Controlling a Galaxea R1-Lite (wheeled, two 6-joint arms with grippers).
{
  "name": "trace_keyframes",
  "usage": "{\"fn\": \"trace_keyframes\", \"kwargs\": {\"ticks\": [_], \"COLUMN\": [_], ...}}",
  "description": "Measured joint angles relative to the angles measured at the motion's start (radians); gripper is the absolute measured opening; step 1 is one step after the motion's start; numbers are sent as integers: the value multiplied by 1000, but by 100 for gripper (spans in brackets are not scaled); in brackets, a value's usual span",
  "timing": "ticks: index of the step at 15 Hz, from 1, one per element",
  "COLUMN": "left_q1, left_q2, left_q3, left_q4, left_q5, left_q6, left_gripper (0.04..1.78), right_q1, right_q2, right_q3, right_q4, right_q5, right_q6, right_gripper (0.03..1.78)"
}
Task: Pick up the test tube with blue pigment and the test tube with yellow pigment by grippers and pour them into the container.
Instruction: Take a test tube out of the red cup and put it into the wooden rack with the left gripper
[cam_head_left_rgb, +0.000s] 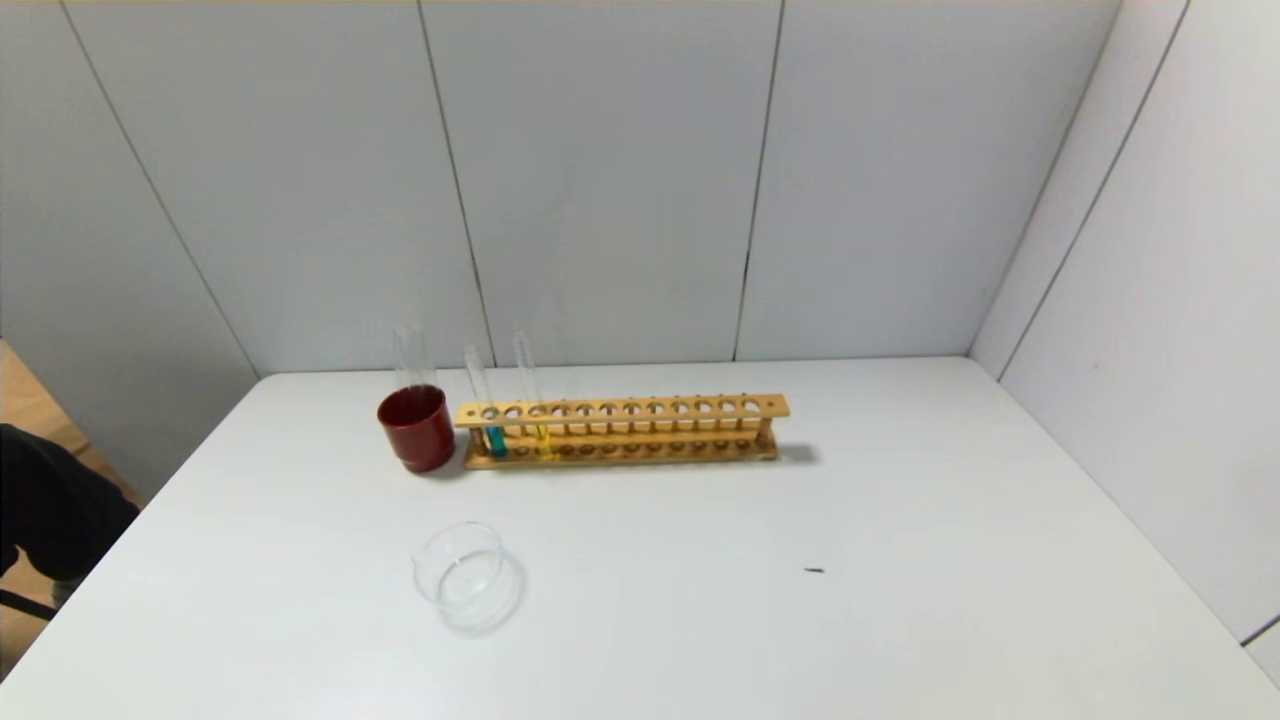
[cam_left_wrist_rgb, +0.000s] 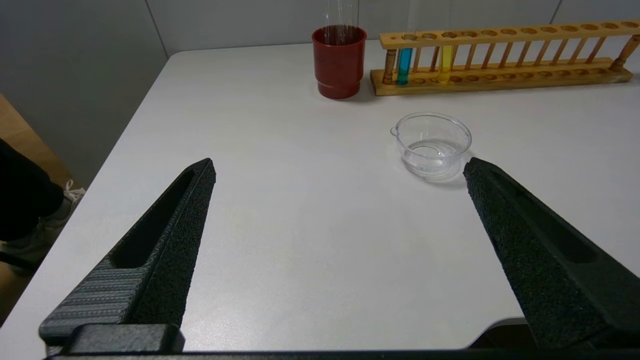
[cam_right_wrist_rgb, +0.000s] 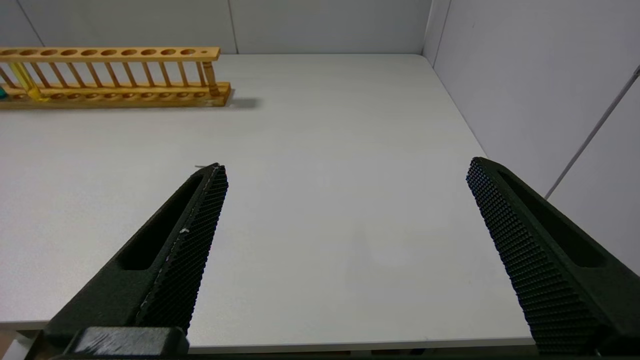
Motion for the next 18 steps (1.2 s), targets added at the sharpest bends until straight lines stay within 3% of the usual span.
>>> {"fn": "trace_keyframes", "kwargs": {"ticks": [7, 9, 14, 18], "left_q1": [-3, -3, -3, -3], "left_q2": [0, 0, 99, 389], "left_q3": [-6, -72, -484, -769], "left_q4": [1, 29, 323, 388], "left_q5": [-11, -18, -78, -128], "left_q6": [39, 42, 49, 86], "left_gripper": [175, 175, 175, 175], "right_q1": [0, 0, 0, 0], "right_q2": [0, 0, 0, 0], "right_q3": [0, 0, 0, 0], "right_q4": [0, 0, 0, 0], "right_q5": [0, 0, 0, 0], "right_q6": [0, 0, 0, 0], "right_gripper": [175, 175, 175, 175]}}
